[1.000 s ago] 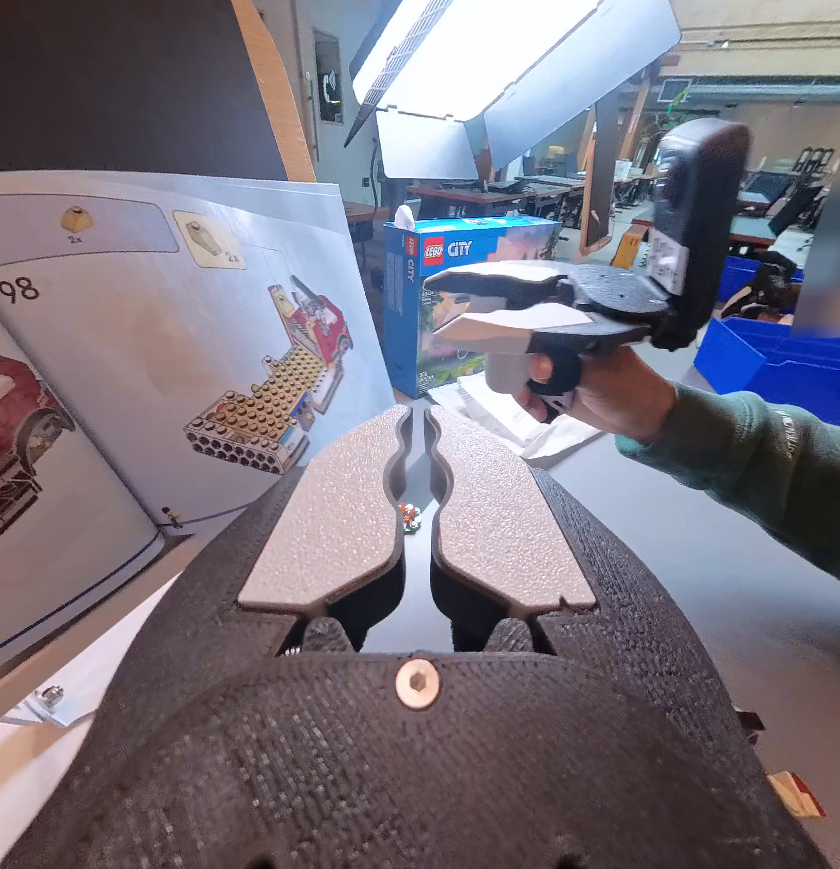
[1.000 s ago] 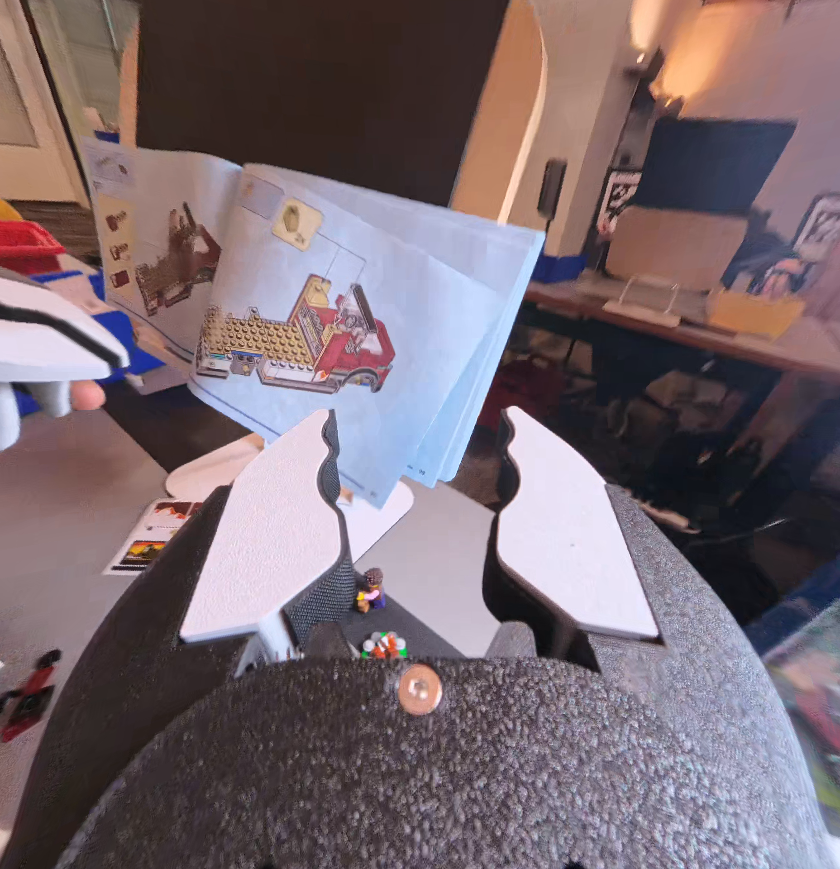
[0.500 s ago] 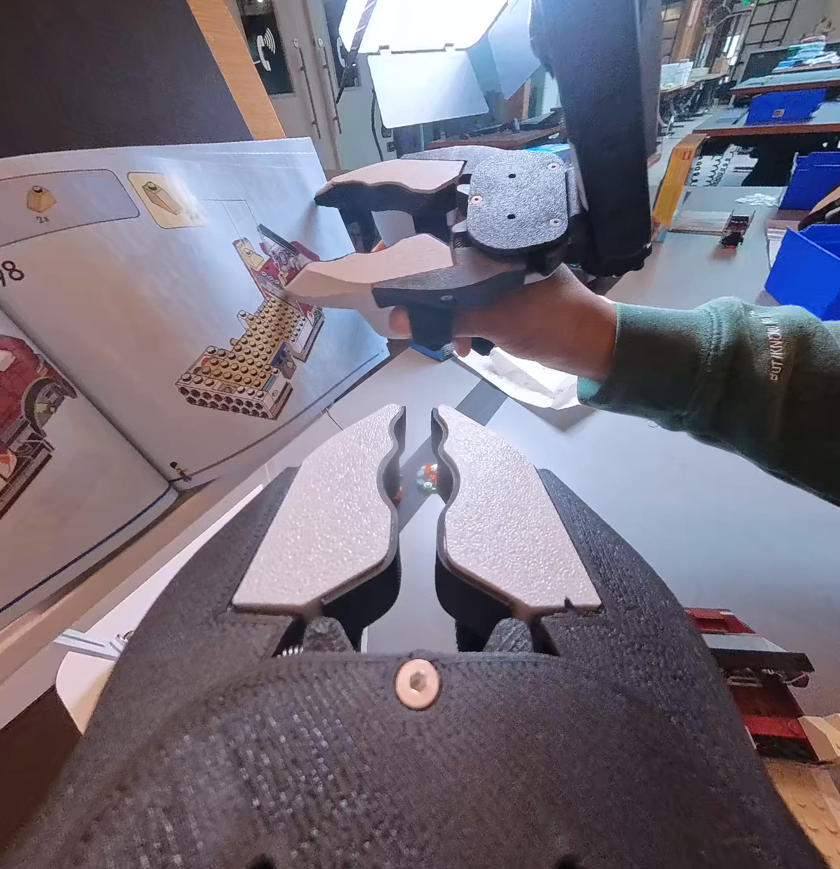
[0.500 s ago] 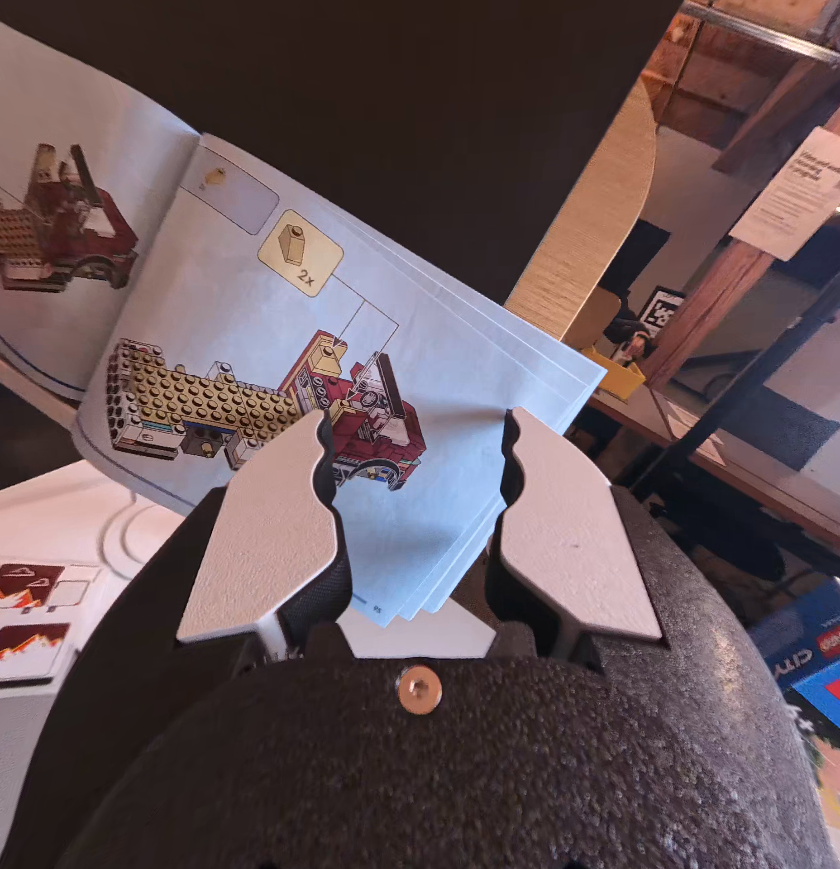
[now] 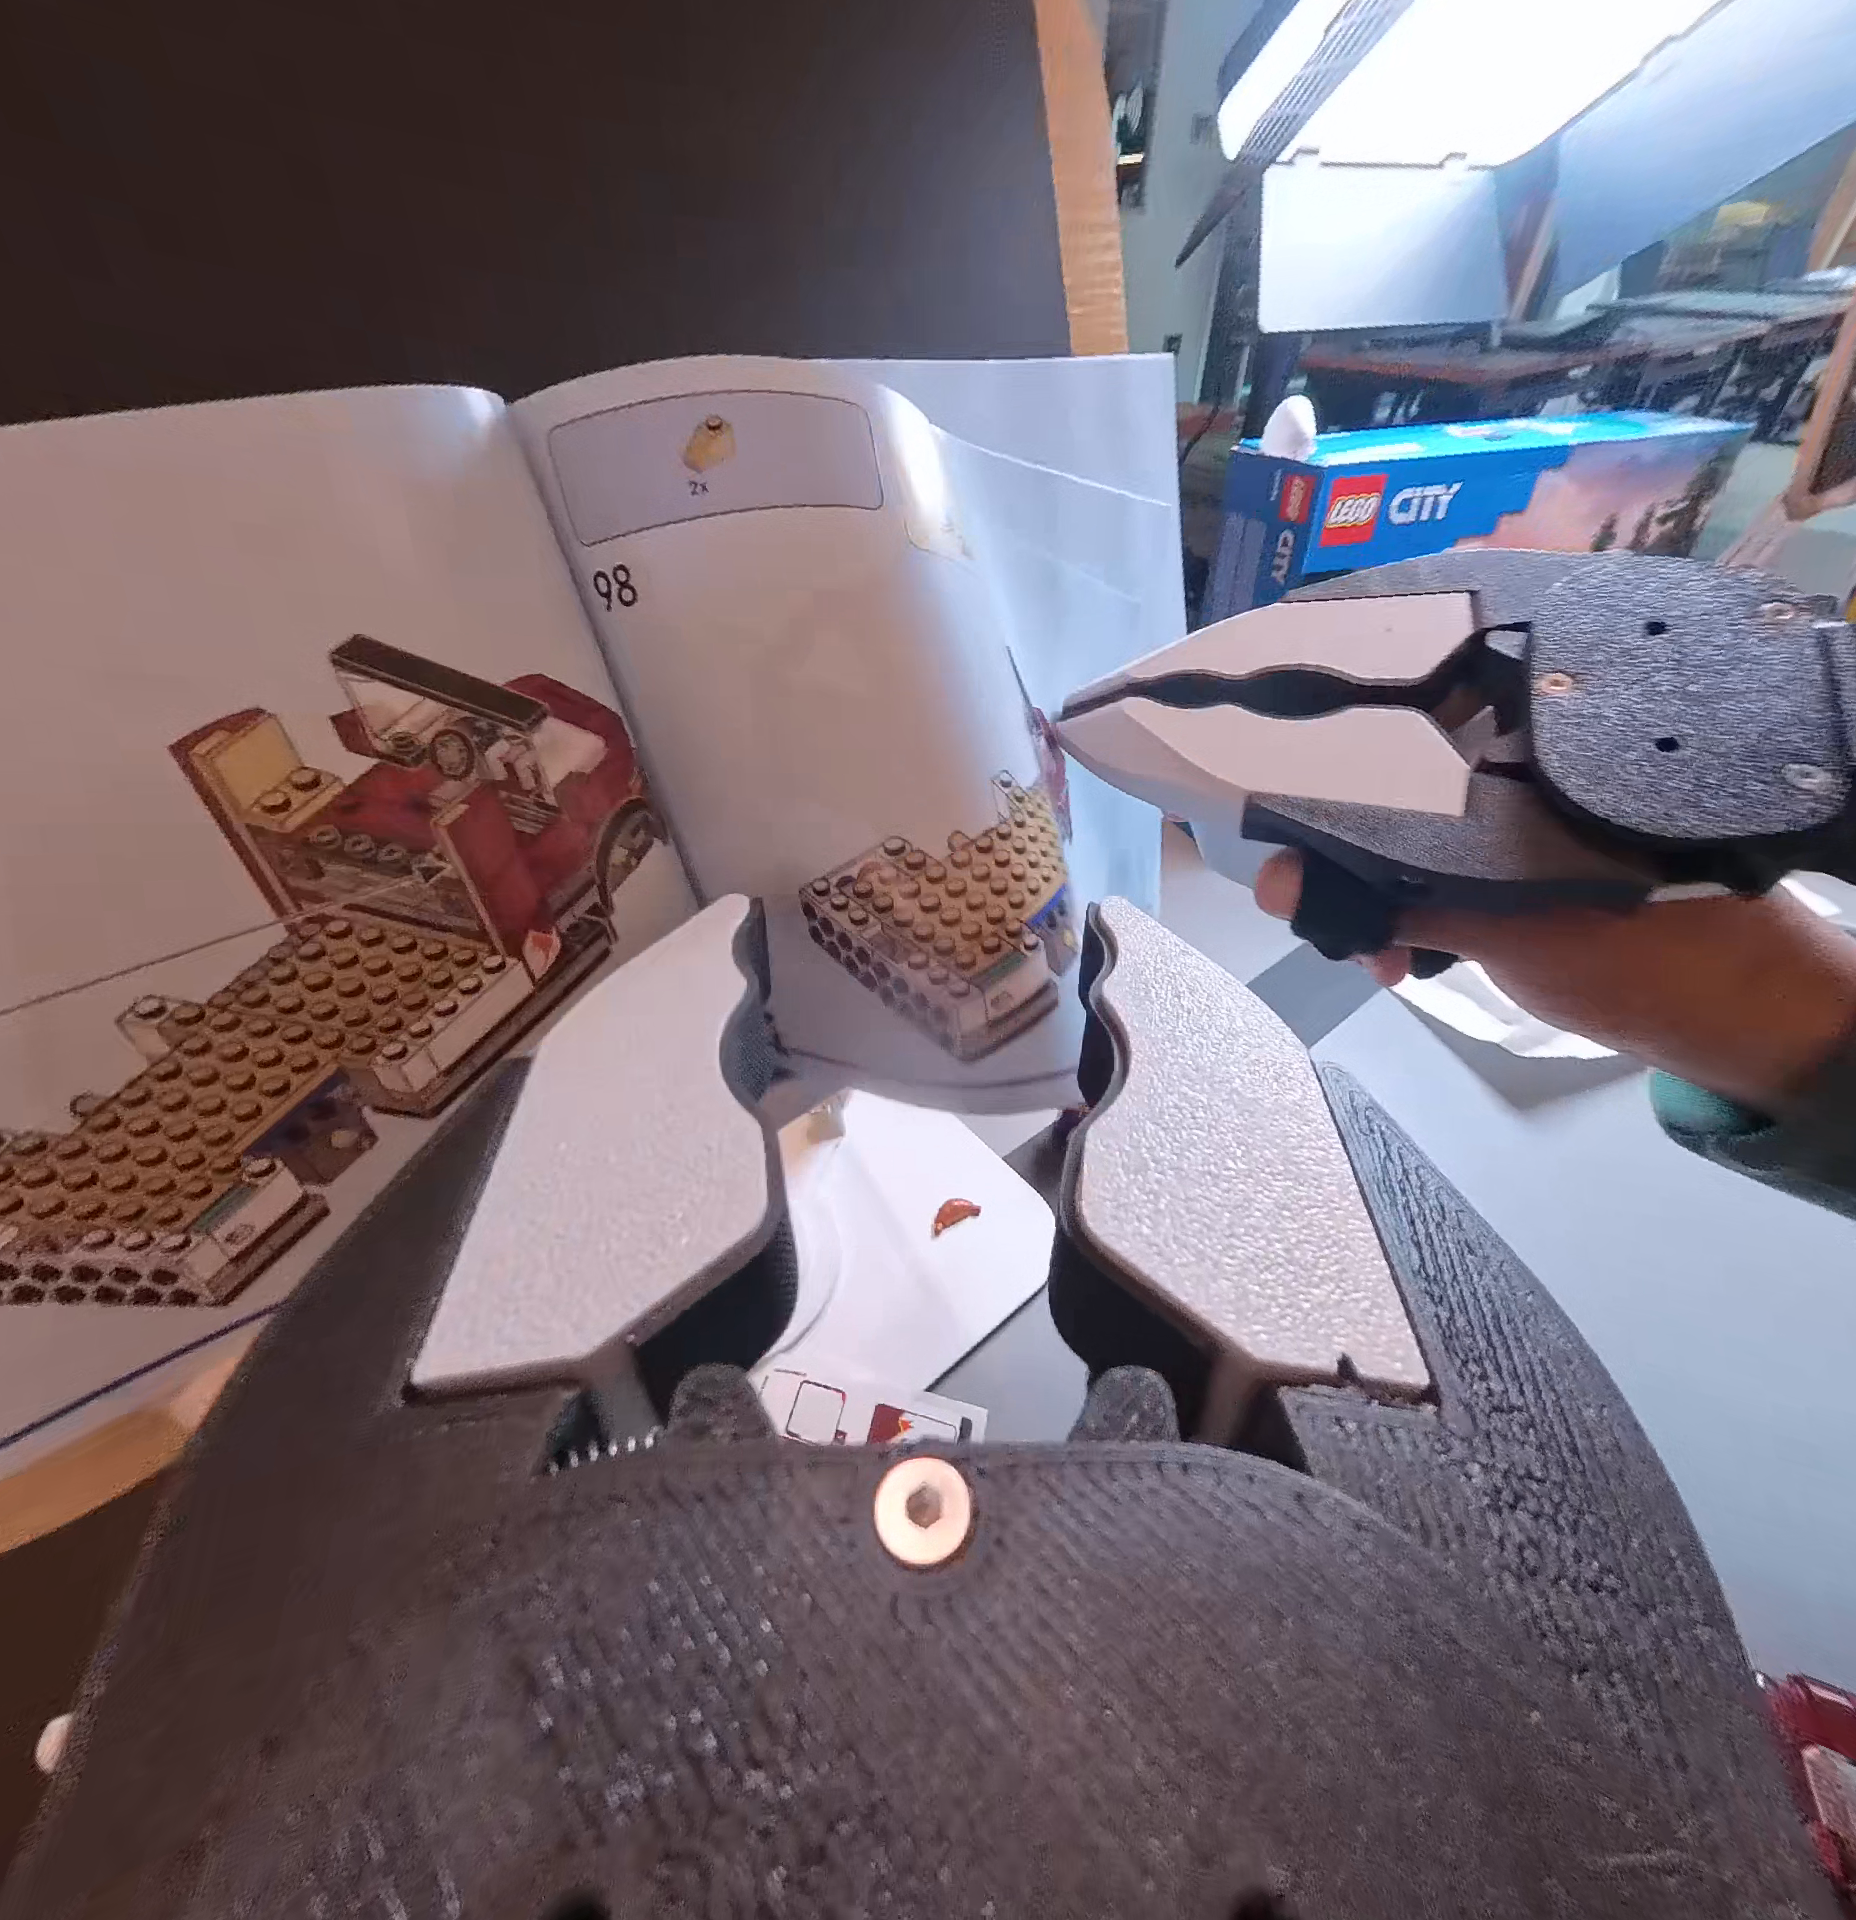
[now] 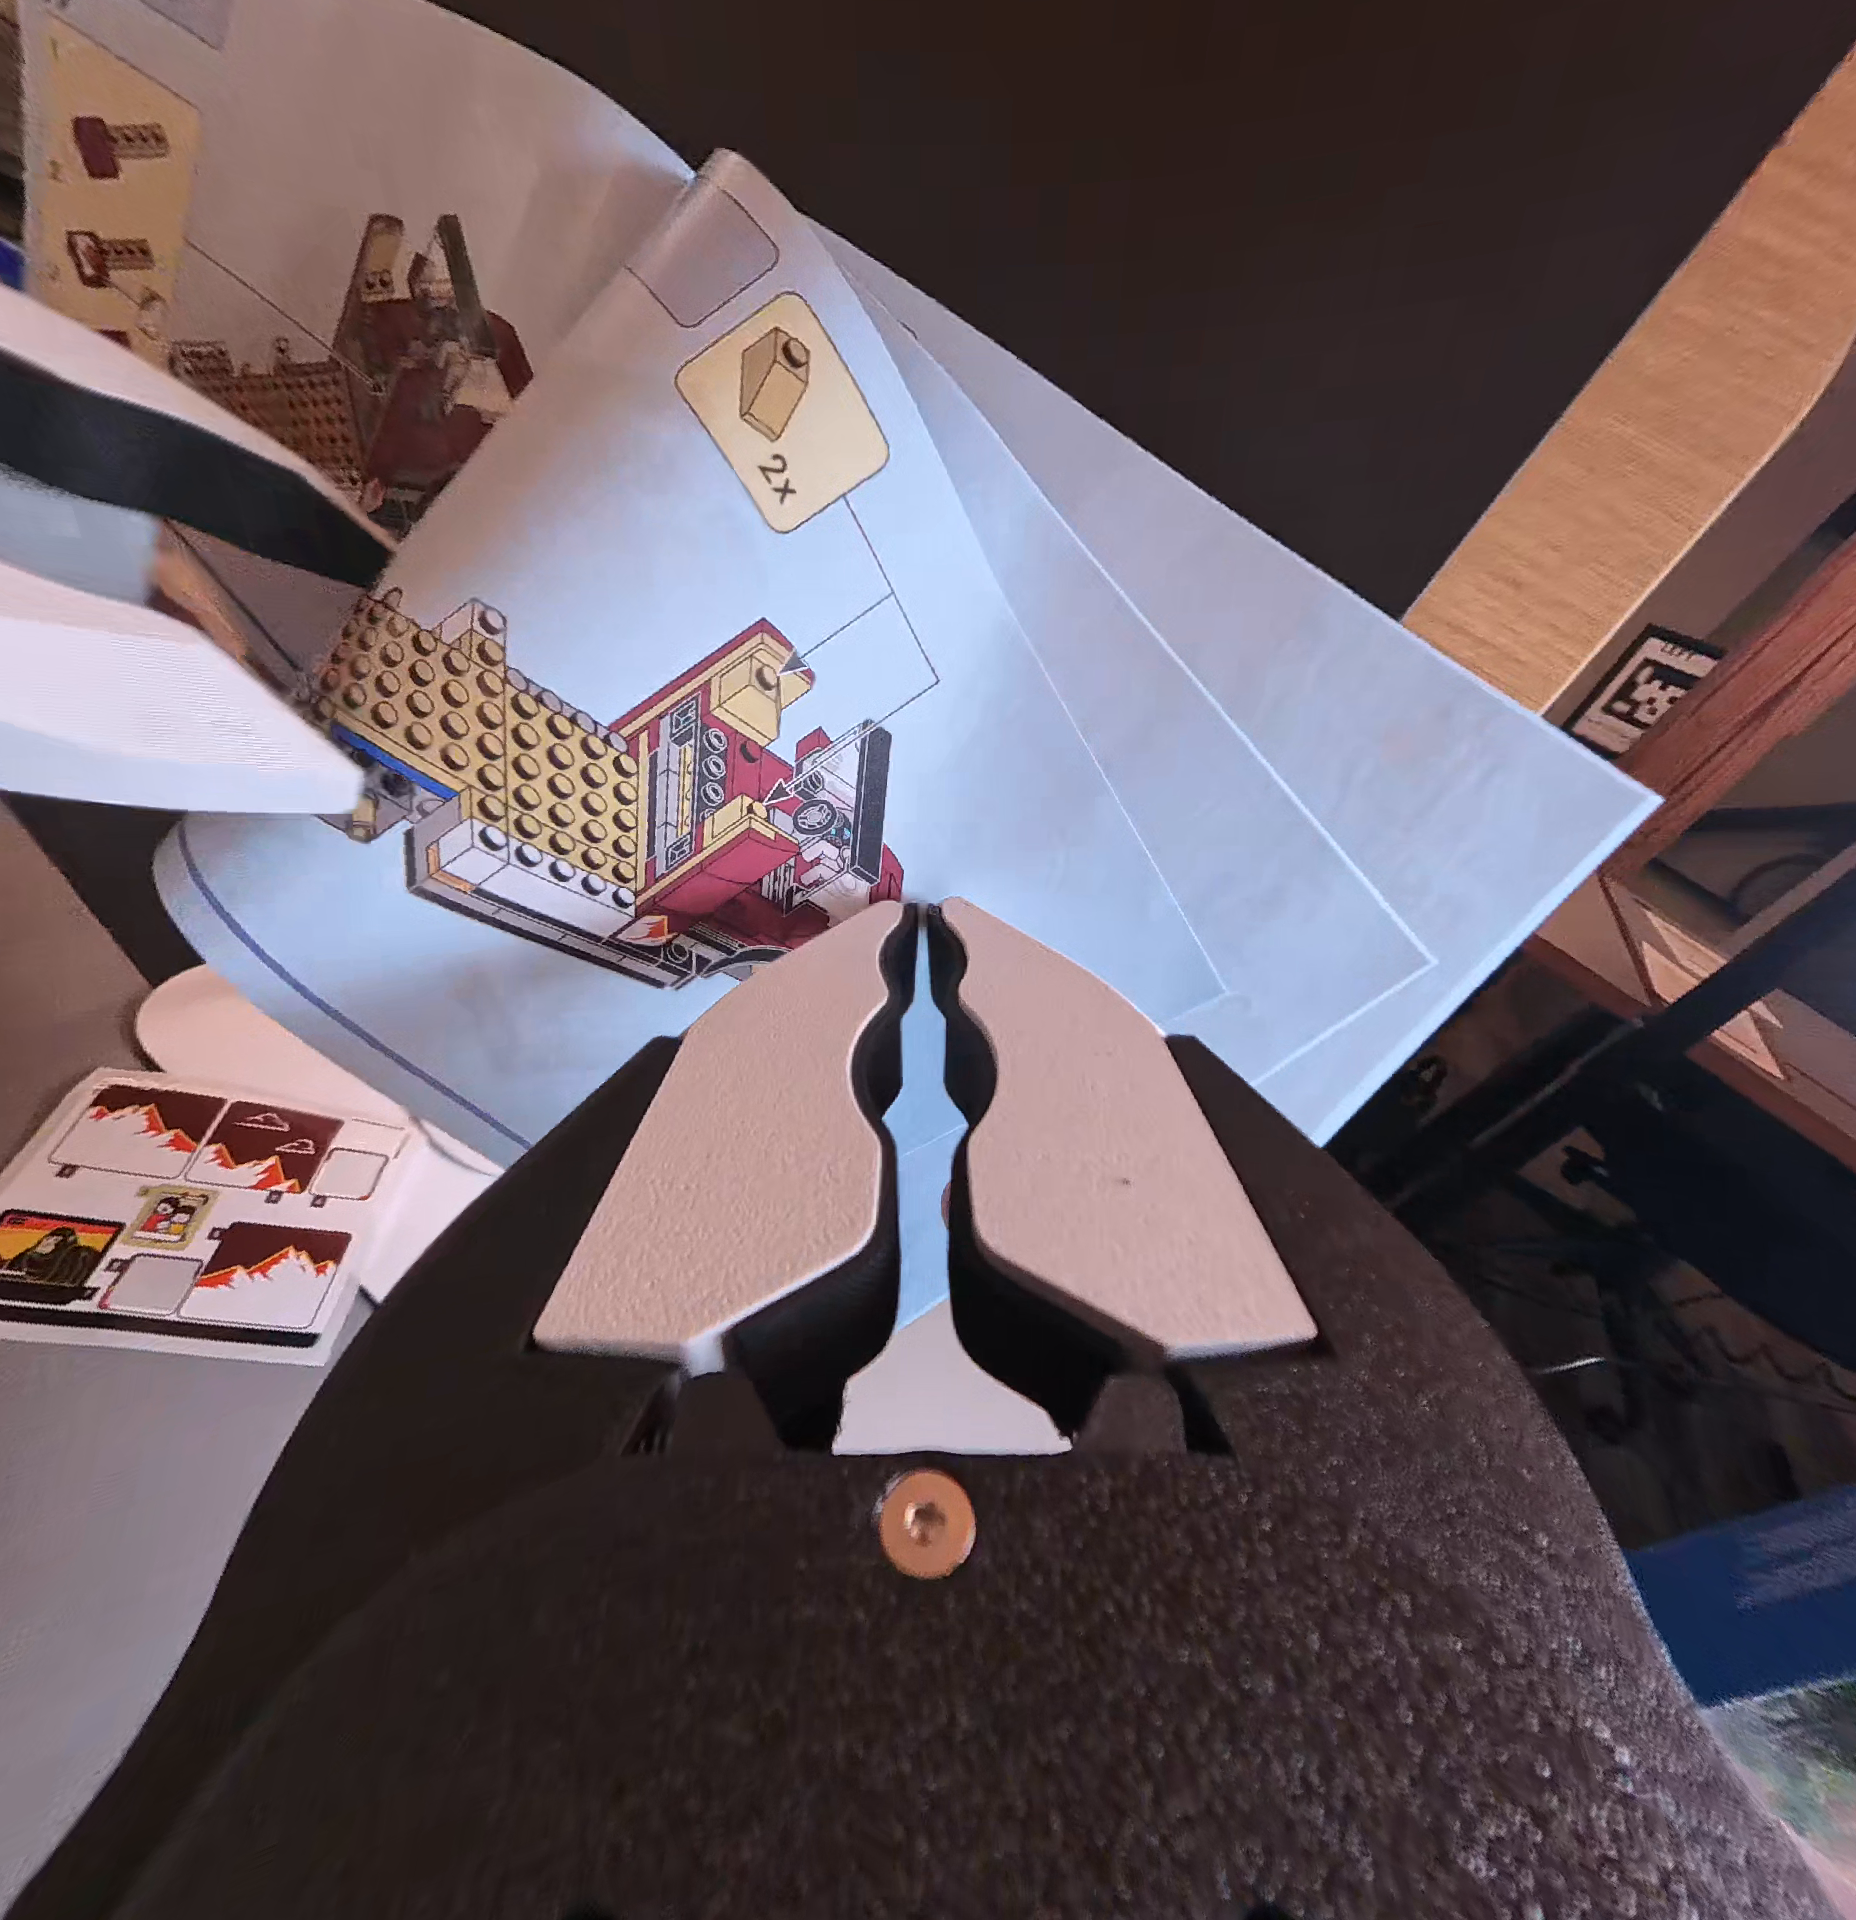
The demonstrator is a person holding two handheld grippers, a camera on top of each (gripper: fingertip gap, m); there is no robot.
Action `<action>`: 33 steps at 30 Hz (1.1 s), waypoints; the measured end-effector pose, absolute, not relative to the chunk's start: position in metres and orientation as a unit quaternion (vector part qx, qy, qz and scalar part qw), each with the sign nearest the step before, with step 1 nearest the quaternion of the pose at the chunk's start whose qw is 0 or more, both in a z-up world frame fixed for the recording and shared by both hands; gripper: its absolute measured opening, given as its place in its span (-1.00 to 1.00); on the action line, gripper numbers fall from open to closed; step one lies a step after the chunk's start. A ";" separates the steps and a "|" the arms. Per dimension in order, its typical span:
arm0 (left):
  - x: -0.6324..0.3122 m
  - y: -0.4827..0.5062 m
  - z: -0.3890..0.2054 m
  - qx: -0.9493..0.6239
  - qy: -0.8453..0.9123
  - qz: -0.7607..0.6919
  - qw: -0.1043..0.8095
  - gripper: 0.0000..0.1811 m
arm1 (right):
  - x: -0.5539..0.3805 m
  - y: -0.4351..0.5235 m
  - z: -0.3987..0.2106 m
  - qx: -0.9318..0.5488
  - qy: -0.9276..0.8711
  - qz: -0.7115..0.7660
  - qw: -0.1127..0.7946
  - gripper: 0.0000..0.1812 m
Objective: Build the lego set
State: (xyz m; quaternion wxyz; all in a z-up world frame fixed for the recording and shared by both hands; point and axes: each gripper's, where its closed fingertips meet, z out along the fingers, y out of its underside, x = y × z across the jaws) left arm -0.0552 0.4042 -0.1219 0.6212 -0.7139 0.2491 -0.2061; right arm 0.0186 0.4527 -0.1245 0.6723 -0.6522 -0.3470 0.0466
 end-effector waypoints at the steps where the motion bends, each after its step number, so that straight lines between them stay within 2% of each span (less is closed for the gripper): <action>1: -0.053 0.409 -0.123 -0.719 0.252 -0.200 0.616 -0.38 | 0.017 0.452 -0.125 -0.652 -0.351 0.050 0.670 -0.95; 5: -0.055 0.419 -0.127 -0.726 0.259 -0.160 0.617 -0.71 | 0.016 0.446 -0.126 -0.655 -0.352 0.063 0.666 -0.87; 7: -0.057 0.416 -0.124 -0.722 0.255 -0.168 0.621 -0.79 | 0.022 0.443 -0.122 -0.652 -0.347 0.062 0.671 -0.85; 14: -0.080 0.406 -0.119 -0.709 0.231 -0.200 0.636 -0.84 | 0.039 0.431 -0.111 -0.649 -0.314 0.116 0.683 -0.69; 17: -0.090 0.403 -0.117 -0.703 0.222 -0.224 0.637 -0.84 | 0.029 0.427 -0.119 -0.660 -0.322 0.172 0.657 -0.53; 20: -0.096 0.401 -0.117 -0.697 0.215 -0.254 0.634 -0.83 | 0.011 0.423 -0.123 -0.661 -0.335 0.243 0.626 -0.46; 22: -0.100 0.400 -0.117 -0.694 0.208 -0.275 0.632 -0.83 | 0.000 0.421 -0.120 -0.654 -0.339 0.280 0.616 -0.48; 28: -0.117 0.400 -0.120 -0.695 0.196 -0.288 0.629 -0.86 | -0.014 0.414 -0.101 -0.626 -0.329 0.359 0.609 -0.76; 30: -0.121 0.400 -0.119 -0.694 0.196 -0.288 0.631 -0.91 | -0.013 0.410 -0.097 -0.621 -0.322 0.379 0.606 -0.73; 33: -0.124 0.400 -0.119 -0.696 0.194 -0.288 0.629 -0.92 | -0.011 0.412 -0.101 -0.629 -0.319 0.378 0.599 -0.59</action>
